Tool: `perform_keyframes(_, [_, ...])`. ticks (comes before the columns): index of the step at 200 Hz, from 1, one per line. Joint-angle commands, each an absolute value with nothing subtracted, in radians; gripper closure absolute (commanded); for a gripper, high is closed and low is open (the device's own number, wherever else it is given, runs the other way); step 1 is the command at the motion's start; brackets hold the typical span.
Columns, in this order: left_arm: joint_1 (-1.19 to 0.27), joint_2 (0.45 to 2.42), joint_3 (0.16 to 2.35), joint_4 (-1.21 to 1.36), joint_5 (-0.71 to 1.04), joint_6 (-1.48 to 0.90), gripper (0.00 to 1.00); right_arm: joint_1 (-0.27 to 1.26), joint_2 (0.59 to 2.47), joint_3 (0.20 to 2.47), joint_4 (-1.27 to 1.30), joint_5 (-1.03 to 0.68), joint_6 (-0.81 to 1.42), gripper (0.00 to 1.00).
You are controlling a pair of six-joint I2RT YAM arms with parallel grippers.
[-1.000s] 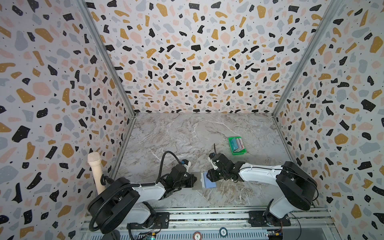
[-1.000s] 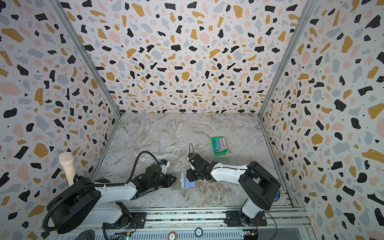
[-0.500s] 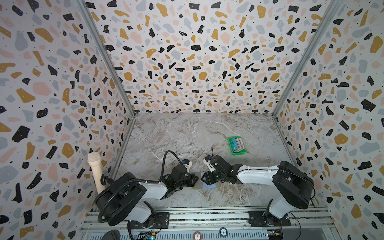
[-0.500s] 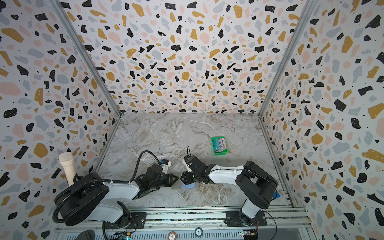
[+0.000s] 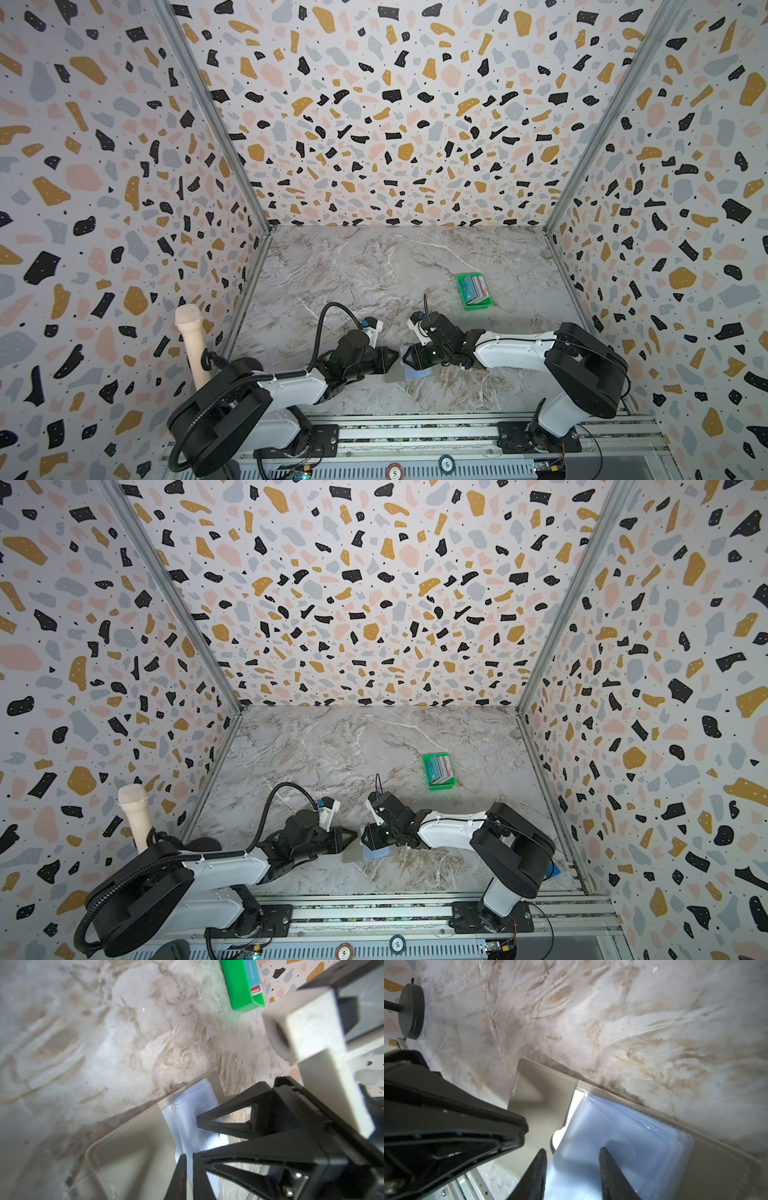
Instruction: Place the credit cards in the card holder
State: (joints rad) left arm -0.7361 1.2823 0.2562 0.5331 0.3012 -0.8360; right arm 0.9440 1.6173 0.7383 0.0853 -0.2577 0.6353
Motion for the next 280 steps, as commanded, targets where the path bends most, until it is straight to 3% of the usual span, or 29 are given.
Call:
perform_keyframes(1, [-0.738, 1.323, 0.307, 0.548, 0.305, -0.812, 0.89, 0.949, 1.610, 0.719, 0.076, -0.262, 0.643, 0.58])
perform_keyframes(52, [-0.747, 1.493, 0.358, 0.602, 0.337, -0.803, 0.85, 0.956, 1.608, 0.718, 0.081, -0.266, 0.641, 0.58])
perform_keyframes(94, [-0.752, 1.582, 0.377, 0.555, 0.331, -0.787, 0.95, 0.961, 1.589, 0.729, 0.062, -0.253, 0.634, 0.58])
perform_keyframes(131, [-0.751, 1.611, 0.379, 0.532, 0.326, -0.776, 1.00, 0.958, 1.540, 0.729, 0.029, -0.229, 0.633, 0.56])
perform_keyframes(280, [-0.752, 1.603, 0.344, 0.558, 0.334, -0.804, 1.00, 0.923, 1.521, 0.648, 0.023, -0.162, 0.750, 0.56])
